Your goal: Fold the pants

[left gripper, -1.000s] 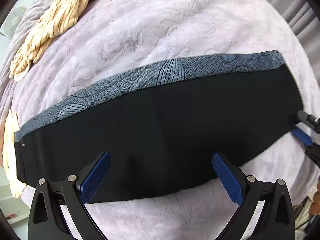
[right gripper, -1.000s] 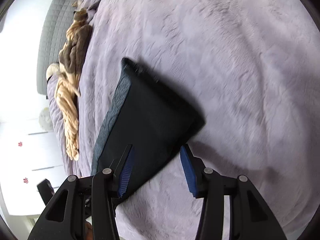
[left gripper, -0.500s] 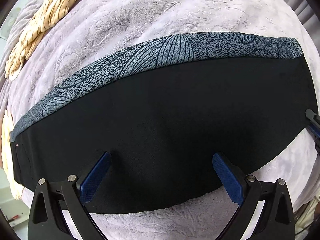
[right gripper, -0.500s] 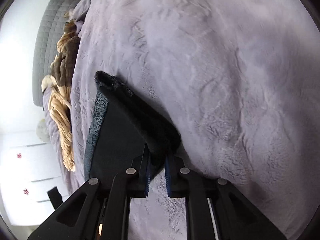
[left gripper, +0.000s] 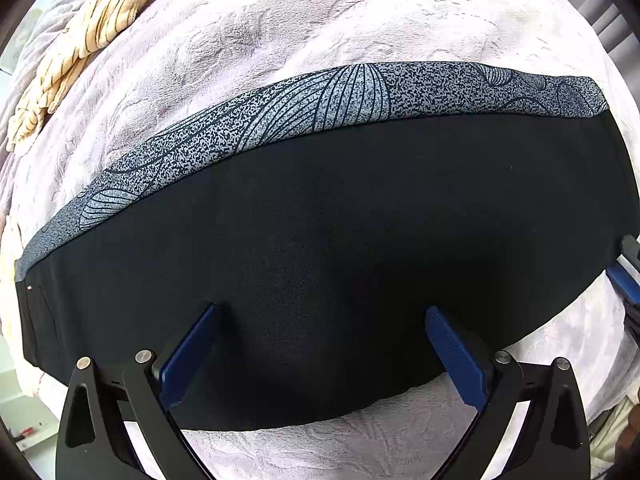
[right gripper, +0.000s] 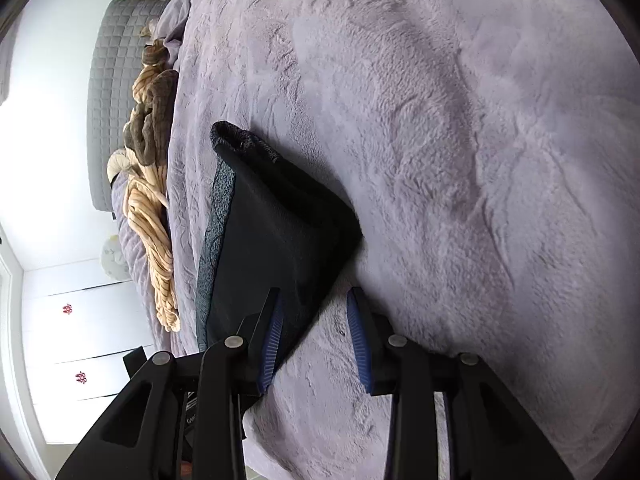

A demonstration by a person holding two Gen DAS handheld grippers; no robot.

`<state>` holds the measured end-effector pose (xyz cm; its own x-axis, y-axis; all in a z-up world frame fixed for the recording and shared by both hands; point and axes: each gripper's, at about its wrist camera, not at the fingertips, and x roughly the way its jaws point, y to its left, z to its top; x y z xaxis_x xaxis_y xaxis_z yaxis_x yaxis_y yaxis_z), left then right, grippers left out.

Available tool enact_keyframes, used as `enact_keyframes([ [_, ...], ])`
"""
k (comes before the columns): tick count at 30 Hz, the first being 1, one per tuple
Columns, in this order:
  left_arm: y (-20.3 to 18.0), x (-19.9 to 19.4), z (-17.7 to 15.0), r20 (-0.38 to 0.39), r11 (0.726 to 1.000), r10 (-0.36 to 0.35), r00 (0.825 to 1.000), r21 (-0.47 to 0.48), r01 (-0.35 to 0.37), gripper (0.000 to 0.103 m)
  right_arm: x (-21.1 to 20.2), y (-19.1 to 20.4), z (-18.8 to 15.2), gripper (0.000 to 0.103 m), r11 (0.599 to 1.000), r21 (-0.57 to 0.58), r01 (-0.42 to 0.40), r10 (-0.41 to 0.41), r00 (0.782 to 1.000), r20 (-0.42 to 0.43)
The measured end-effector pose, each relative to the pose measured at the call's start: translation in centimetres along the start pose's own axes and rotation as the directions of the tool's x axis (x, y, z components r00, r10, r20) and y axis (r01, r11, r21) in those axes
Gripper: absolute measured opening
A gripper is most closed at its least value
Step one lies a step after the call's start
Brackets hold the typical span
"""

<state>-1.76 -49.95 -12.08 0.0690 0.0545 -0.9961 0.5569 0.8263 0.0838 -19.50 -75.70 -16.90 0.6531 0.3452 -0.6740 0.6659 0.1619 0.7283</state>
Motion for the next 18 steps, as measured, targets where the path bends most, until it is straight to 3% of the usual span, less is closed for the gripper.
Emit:
enact_keyframes([
  [12, -0.4, 0.0, -0.5, 0.022, 1.0, 0.006, 1.0, -0.004, -0.006, 0.103, 4.9, 2.8, 1.5, 0.041, 0.989, -0.135, -0.061, 0.065, 0.998, 0.027],
  [13, -0.3, -0.9, -0.2, 0.052, 1.0, 0.022, 0.998, -0.017, -0.021, 0.103, 5.3, 2.9, 1.6, 0.038, 0.991, -0.119, -0.066, 0.069, 0.997, 0.02],
  [14, -0.1, -1.7, 0.2, 0.091, 0.999, 0.03, 0.995, -0.029, -0.027, 0.103, 5.3, 3.0, 1.8, 0.021, 0.993, -0.097, -0.069, 0.07, 0.997, 0.016],
  [15, 0.2, -2.7, 0.7, 0.137, 0.998, 0.036, 0.99, -0.047, -0.03, 0.103, 5.1, 3.1, 1.8, 0.015, 0.992, -0.09, -0.086, 0.088, 0.996, 0.017],
  [18, 1.2, -3.4, 3.2, 0.194, 0.994, 0.053, 0.98, -0.101, -0.034, 0.103, 3.9, 4.8, 1.2, 0.014, 0.983, -0.151, -0.103, 0.108, 0.994, 0.027],
])
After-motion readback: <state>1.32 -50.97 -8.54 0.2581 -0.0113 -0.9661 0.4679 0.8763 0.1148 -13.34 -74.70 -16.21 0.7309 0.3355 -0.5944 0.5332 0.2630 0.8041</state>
